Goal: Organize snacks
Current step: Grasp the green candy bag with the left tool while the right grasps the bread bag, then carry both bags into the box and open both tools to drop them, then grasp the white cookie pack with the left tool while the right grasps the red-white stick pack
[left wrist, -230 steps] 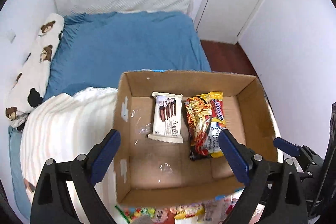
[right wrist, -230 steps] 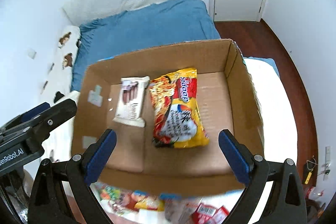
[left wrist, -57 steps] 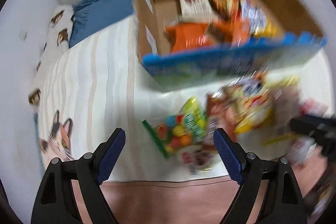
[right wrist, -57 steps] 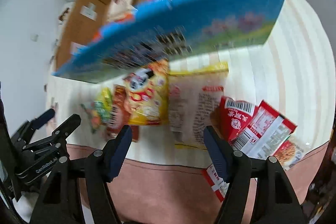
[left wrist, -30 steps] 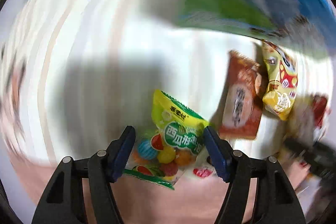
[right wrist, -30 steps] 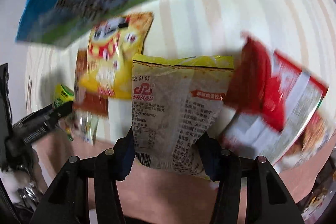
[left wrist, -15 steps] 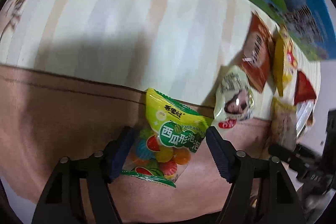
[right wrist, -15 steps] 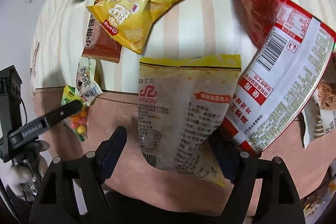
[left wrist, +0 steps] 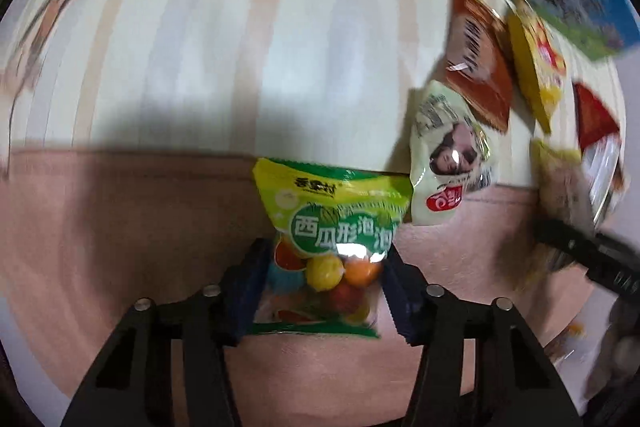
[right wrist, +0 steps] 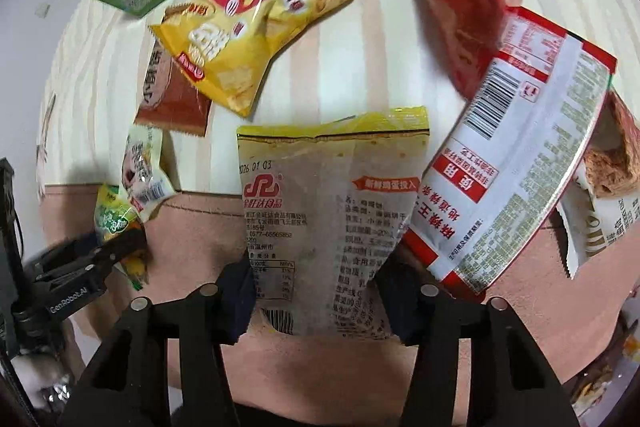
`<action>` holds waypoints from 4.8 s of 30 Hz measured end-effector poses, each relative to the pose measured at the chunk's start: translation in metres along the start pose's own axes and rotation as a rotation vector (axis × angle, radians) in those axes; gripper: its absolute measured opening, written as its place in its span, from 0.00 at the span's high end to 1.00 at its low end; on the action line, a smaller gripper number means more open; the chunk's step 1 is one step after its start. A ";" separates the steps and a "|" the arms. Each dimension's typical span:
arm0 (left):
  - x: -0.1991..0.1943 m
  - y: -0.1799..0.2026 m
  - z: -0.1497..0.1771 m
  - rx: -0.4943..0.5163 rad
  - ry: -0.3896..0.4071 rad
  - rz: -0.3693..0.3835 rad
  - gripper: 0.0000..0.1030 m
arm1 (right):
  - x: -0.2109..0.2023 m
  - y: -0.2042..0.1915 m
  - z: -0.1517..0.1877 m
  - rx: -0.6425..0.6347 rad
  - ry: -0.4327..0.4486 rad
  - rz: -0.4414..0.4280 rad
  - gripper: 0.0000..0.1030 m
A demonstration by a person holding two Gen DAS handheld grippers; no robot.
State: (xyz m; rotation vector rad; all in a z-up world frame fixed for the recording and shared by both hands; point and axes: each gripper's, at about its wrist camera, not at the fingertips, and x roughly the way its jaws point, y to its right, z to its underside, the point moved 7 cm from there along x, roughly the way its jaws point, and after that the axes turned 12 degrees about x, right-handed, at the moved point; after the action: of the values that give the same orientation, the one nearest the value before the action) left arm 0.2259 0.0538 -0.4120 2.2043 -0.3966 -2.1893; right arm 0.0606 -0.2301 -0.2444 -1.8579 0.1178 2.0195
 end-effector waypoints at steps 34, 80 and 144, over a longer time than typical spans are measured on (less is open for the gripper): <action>-0.133 0.114 0.003 -0.010 0.243 0.145 0.54 | -0.115 -0.026 0.046 -0.022 0.145 -0.251 0.54; -0.107 0.071 -0.342 0.048 0.194 -0.084 0.18 | -0.138 -0.039 -0.360 -0.076 0.279 0.088 0.07; -0.149 0.086 -0.045 -0.008 0.392 -0.186 0.18 | -0.131 0.074 -0.076 0.164 0.251 -0.132 0.17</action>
State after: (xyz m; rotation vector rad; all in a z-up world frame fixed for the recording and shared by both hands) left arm 0.2571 -0.0100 -0.2484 2.6777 -0.1762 -1.7541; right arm 0.1125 -0.3528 -0.1404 -1.9511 0.2170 1.6335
